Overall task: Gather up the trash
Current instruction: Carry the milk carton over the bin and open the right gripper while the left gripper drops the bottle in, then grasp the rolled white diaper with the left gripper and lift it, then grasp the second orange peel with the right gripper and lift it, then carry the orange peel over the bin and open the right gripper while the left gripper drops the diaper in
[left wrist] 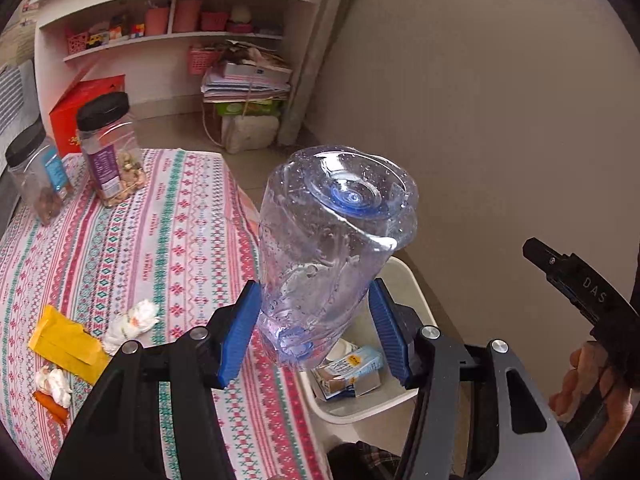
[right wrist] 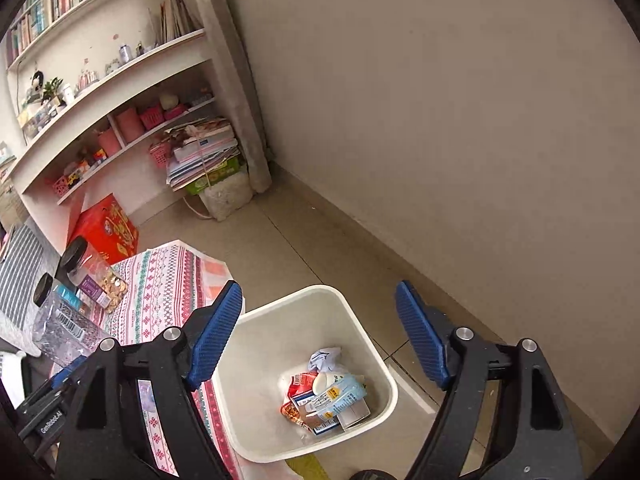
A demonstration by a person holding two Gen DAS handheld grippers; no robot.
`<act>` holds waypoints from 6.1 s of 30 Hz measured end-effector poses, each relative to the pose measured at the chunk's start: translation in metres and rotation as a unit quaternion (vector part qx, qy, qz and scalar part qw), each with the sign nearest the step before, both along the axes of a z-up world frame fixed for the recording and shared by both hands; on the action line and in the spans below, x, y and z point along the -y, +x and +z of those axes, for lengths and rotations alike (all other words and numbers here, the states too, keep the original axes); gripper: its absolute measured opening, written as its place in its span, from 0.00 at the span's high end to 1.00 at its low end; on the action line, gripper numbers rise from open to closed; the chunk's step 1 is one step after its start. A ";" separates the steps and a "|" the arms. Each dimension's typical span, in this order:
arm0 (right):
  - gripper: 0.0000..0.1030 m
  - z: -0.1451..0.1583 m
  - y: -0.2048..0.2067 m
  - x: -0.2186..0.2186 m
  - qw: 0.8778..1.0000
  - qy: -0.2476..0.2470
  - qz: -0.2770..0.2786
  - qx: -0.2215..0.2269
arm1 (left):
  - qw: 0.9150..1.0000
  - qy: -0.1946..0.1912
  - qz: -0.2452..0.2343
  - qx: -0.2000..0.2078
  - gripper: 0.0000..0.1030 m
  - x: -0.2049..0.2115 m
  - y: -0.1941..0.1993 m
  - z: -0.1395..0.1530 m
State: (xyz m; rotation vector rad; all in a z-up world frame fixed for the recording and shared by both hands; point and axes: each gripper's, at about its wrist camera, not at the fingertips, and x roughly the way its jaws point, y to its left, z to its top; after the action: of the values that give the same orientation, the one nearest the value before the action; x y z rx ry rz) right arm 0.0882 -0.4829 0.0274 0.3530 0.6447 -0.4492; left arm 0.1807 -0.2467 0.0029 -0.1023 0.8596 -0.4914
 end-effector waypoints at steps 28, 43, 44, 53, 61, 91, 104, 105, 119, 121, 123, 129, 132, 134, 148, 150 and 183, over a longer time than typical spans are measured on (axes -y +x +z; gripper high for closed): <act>0.07 -0.001 0.009 -0.068 0.994 -0.095 0.053 -0.010 | 0.992 0.071 0.078 0.063 0.30 -0.027 -0.018 0.015; 0.07 -0.028 0.053 -0.164 0.980 -0.106 0.158 -0.063 | 0.980 0.103 0.172 0.010 0.26 -0.128 -0.015 -0.028; 0.07 -0.031 0.056 -0.172 0.978 -0.108 0.166 -0.069 | 0.978 0.106 0.178 0.007 0.26 -0.135 -0.014 -0.030; 0.07 -0.051 0.078 -0.239 0.960 -0.122 0.233 -0.098 | 0.962 0.166 0.211 -0.044 0.26 -0.197 -0.008 -0.063; 0.07 -0.068 0.091 -0.277 0.946 -0.134 0.268 -0.126 | 0.949 0.224 0.168 -0.142 0.26 -0.240 0.013 -0.123; 0.09 -0.162 0.096 -0.453 0.825 -0.068 0.514 -0.225 | 0.956 0.167 0.207 -0.123 0.49 -0.362 0.017 -0.075; 0.83 -0.184 0.096 -0.493 0.806 -0.078 0.547 -0.213 | 0.954 0.138 0.233 -0.130 0.49 -0.396 0.008 -0.074; 0.84 -0.180 0.098 -0.491 0.810 -0.075 0.543 -0.208 | 0.954 0.137 0.235 -0.128 0.49 -0.397 0.008 -0.073; 0.84 -0.087 0.113 -0.441 0.874 -0.044 0.478 -0.078 | 0.962 0.125 0.240 -0.045 0.49 -0.371 0.003 -0.042; 0.84 -0.079 0.114 -0.431 0.881 -0.045 0.465 -0.067 | 0.963 0.122 0.238 -0.030 0.49 -0.363 0.001 -0.037; 0.84 -0.075 0.116 -0.422 0.888 -0.043 0.455 -0.060 | 0.964 0.119 0.235 -0.020 0.49 -0.356 0.001 -0.033; 0.84 -0.065 0.113 -0.397 0.901 -0.041 0.430 -0.047 | 0.969 0.116 0.220 -0.002 0.49 -0.329 0.001 -0.027; 0.84 -0.062 0.111 -0.386 0.905 -0.044 0.421 -0.043 | 0.971 0.114 0.212 0.002 0.49 -0.316 0.001 -0.026; 0.84 -0.058 0.111 -0.379 0.908 -0.045 0.414 -0.040 | 0.972 0.113 0.207 0.004 0.49 -0.308 0.002 -0.025; 0.84 -0.047 0.104 -0.320 0.930 -0.060 0.361 -0.032 | 0.979 0.106 0.171 0.020 0.49 -0.256 0.003 -0.019; 0.84 -0.046 0.104 -0.311 0.933 -0.060 0.353 -0.032 | 0.980 0.105 0.165 0.022 0.49 -0.249 0.003 -0.019; 0.57 -0.041 0.059 -0.077 0.990 -0.070 0.091 -0.079 | 0.993 0.104 0.049 0.028 0.49 -0.100 -0.002 -0.029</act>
State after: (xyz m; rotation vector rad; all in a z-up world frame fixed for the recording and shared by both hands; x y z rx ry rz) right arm 0.1470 -0.4062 -0.0137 0.1240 0.7869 -0.3470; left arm 0.1785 -0.1466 -0.0265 0.0597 0.8422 -0.3085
